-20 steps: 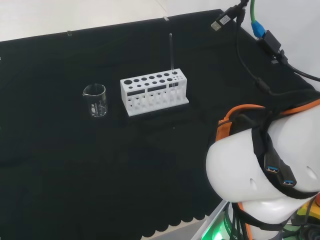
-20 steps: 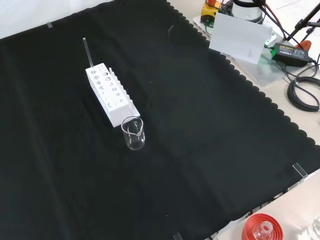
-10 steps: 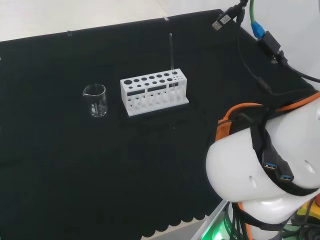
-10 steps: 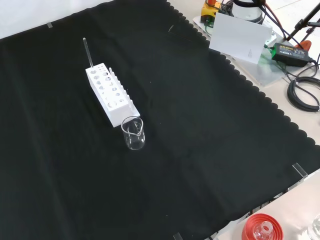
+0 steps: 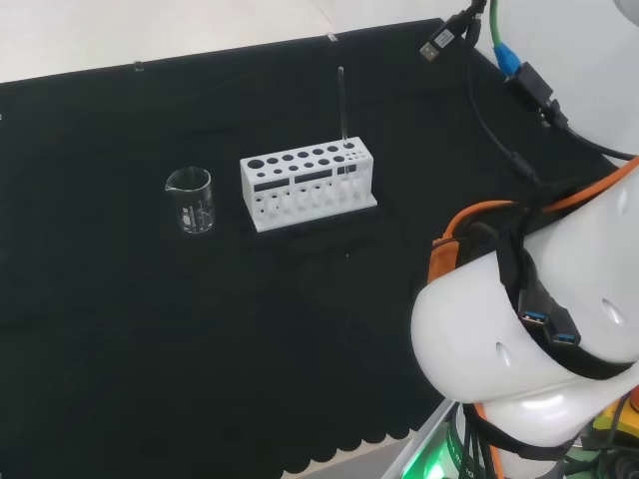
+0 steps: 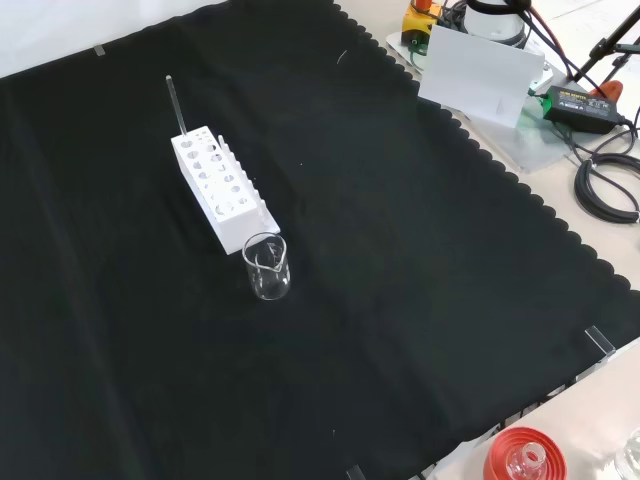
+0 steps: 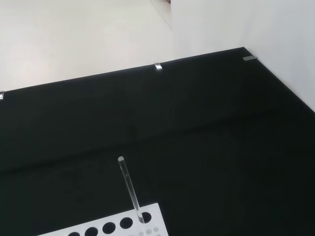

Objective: Take the glass rod from the white test tube rack.

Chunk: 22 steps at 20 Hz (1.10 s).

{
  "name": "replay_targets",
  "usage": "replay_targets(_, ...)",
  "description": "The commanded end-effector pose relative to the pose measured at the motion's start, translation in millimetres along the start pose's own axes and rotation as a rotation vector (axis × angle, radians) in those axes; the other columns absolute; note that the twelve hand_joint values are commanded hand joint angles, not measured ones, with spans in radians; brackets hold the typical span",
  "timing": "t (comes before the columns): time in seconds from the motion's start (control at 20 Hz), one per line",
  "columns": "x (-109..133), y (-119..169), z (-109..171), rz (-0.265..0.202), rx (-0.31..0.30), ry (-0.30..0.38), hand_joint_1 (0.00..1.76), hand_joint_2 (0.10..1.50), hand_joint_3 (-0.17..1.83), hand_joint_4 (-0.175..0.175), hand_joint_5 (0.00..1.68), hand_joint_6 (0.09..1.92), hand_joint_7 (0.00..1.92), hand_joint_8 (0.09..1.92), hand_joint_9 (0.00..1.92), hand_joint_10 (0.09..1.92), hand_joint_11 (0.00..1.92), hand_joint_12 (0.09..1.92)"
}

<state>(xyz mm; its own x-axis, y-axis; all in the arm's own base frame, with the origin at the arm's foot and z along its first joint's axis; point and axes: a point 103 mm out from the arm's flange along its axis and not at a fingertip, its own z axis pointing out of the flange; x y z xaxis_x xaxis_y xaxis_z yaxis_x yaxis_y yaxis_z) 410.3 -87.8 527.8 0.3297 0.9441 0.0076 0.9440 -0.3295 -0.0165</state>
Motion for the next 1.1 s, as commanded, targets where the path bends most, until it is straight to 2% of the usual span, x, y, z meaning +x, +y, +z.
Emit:
replay_targets(0.05,0.6,15.3,6.8,-0.001,0.012,0.001,0.5,1.17,-0.17,-0.055,0.25,0.09,0.21,0.88,0.47,0.92,0.33,1.44)
replay_targets(0.35,5.2,35.1,25.4,-0.011,0.027,-0.001,0.5,1.17,-0.17,-0.059,0.26,0.09,0.23,0.88,0.5,0.92,0.37,1.43)
replay_targets(0.75,6.4,47.4,43.9,-0.026,0.049,0.004,0.5,1.17,-0.17,-0.06,0.26,0.09,0.23,0.88,0.5,0.92,0.38,1.43)
replay_targets(1.1,17.3,53.1,62.4,-0.057,0.067,-0.006,0.51,1.18,-0.17,-0.066,0.28,0.09,0.27,0.9,0.55,0.92,0.43,1.41)
